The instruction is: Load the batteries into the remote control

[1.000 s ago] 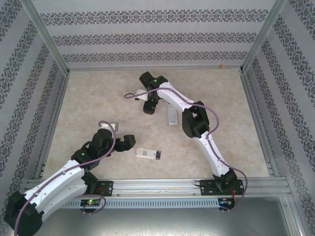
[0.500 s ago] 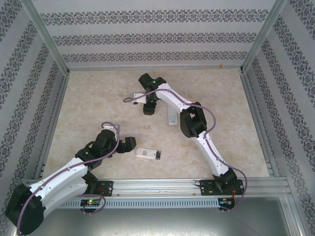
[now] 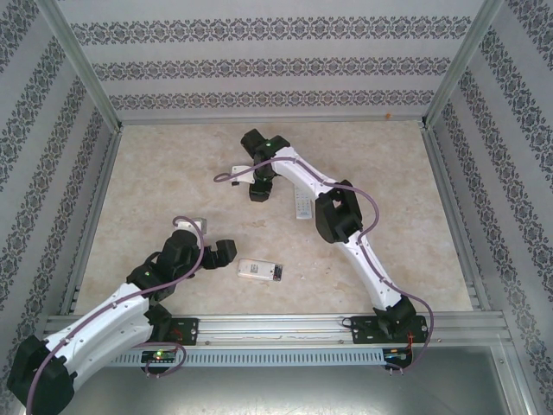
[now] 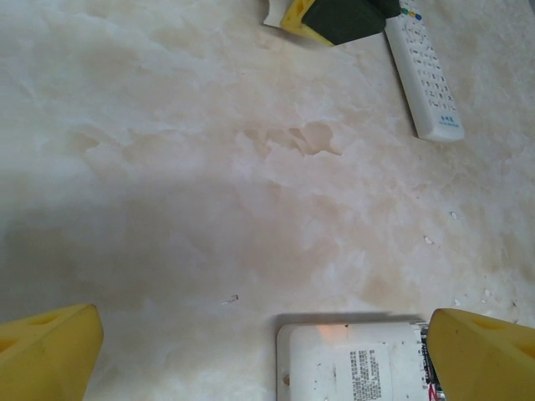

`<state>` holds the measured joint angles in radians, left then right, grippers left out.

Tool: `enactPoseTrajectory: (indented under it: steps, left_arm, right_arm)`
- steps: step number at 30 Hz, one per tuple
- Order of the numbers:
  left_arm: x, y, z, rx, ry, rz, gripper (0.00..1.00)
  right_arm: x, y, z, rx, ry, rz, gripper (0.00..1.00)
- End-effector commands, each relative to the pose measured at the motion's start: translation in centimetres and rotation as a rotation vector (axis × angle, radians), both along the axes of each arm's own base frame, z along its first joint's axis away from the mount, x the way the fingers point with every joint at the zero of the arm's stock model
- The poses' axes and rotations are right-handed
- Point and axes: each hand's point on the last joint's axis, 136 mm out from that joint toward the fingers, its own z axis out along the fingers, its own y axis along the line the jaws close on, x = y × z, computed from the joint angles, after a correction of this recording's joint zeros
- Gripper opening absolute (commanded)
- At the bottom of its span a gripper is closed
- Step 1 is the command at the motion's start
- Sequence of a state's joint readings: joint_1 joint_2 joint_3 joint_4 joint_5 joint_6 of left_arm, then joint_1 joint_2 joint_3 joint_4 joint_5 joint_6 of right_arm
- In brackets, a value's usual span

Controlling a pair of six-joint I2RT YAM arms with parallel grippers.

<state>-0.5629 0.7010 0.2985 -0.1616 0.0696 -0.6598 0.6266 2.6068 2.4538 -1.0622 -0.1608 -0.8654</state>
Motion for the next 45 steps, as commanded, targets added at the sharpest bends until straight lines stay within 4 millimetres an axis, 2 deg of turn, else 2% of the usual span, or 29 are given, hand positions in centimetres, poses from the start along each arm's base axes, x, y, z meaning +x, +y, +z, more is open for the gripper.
enactPoseTrajectory:
  steps: [1, 3, 7, 15, 20, 22, 24, 28, 35, 45]
  left_arm:
    - [0.1, 0.5, 0.5, 0.013, -0.023, 0.013, 1.0]
    - [0.1, 0.6, 0.9, 0.007, -0.036, 0.016, 1.0]
    - [0.1, 1.0, 2.0, 0.013, -0.06, 0.032, 1.0]
    - [0.4, 1.4, 4.0, 0.041, -0.097, 0.03, 1.0]
    - [0.4, 1.4, 4.0, 0.016, -0.09, 0.04, 1.0]
    - [0.3, 1.2, 4.0, 0.001, -0.084, 0.041, 1.0]
    - [0.2, 1.1, 4.0, -0.015, -0.078, 0.043, 1.0]
    - [0.0, 1.1, 3.8, -0.038, -0.068, 0.049, 1.0]
    - [-0.4, 1.1, 3.8, -0.046, -0.044, 0.052, 1.0]
    - [-0.8, 1.2, 3.3, -0.063, -0.027, 0.061, 1.0]
  right_arm:
    - [-1.1, 0.8, 7.0, 0.118, -0.026, -0.08, 0.55]
    - [-2.3, 0.2, 8.2, 0.136, 0.0, -0.137, 0.56]
    - [-5.3, -1.7, 8.3, 0.138, 0.051, -0.279, 0.6]
    - [-15.8, -5.6, 5.7, 0.056, 0.144, -0.549, 0.6]
    - [-21.8, -6.8, 3.5, -0.029, 0.125, -0.53, 0.6]
    - [-23.3, -7.4, 2.7, -0.064, 0.12, -0.527, 0.6]
    - [-24.3, -7.8, 1.9, -0.097, 0.106, -0.518, 0.6]
    - [-25.9, -7.3, 1.0, -0.116, 0.083, -0.457, 0.6]
    - [-26.0, -5.9, 0.2, -0.097, 0.047, -0.395, 0.62]
    - [-28.6, -5.7, -1.1, -0.124, 0.103, -0.287, 0.63]
